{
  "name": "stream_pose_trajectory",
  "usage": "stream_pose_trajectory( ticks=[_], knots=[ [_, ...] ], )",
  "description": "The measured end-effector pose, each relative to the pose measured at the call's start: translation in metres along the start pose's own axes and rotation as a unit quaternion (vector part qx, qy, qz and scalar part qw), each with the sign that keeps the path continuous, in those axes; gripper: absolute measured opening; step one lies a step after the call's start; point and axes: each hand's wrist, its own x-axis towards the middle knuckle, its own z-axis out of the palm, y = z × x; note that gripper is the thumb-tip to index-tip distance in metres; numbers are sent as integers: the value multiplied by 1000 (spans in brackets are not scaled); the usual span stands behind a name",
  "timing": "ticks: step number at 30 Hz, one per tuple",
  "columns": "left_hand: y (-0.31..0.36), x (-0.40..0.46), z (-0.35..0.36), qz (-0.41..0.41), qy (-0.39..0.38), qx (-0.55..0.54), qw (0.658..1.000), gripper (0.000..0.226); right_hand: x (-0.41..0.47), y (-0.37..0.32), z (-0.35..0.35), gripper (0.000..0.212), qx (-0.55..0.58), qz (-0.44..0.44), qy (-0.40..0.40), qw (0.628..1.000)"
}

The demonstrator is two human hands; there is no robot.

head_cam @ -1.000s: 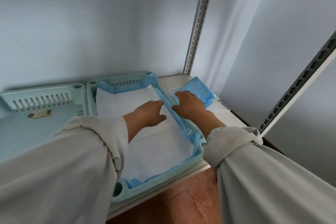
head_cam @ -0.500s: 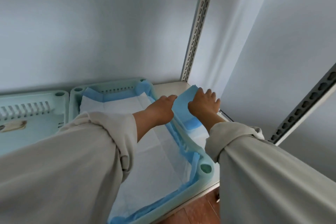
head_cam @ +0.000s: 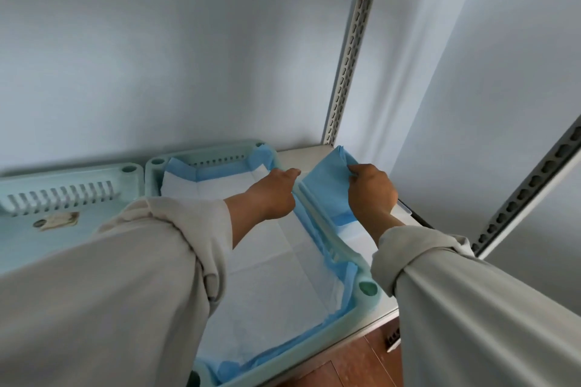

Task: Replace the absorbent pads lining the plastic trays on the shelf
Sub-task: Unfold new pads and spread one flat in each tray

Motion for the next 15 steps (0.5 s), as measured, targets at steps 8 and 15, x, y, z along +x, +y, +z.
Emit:
stream_pose_trajectory(
  ticks=[8,15],
  knots=[
    [2,-23,-21,8,4,16,1000,57,-12,-9,-2,22,54,-23,-20,998],
    [-4,-37,-35,9,7,40,999,59,-18,-29,-34,21,240,69,112,962]
  ],
)
